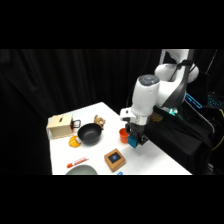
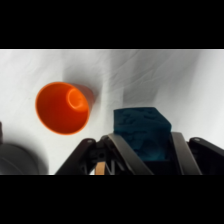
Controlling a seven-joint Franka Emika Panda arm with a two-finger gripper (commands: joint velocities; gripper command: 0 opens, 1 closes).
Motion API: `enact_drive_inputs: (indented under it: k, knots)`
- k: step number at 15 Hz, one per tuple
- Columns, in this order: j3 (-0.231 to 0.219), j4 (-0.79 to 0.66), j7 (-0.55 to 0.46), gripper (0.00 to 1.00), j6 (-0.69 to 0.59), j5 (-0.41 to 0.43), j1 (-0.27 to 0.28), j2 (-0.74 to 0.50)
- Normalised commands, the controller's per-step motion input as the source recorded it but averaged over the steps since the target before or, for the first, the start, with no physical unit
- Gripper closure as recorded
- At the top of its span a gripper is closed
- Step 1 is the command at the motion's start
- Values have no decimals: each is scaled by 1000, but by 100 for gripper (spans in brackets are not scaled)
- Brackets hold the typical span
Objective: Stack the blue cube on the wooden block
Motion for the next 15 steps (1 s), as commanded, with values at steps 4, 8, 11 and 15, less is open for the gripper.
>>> enact_drive_inputs:
  k: [4, 8, 11, 15]
  knots:
    - [114, 257, -266, 75, -296, 186, -185, -98]
    - [98, 275, -212, 75, -197, 182, -130, 41]
    - [80, 285, -187, 75, -69, 150, -104, 150]
    - [53, 302, -187, 75, 57, 116, -95, 253]
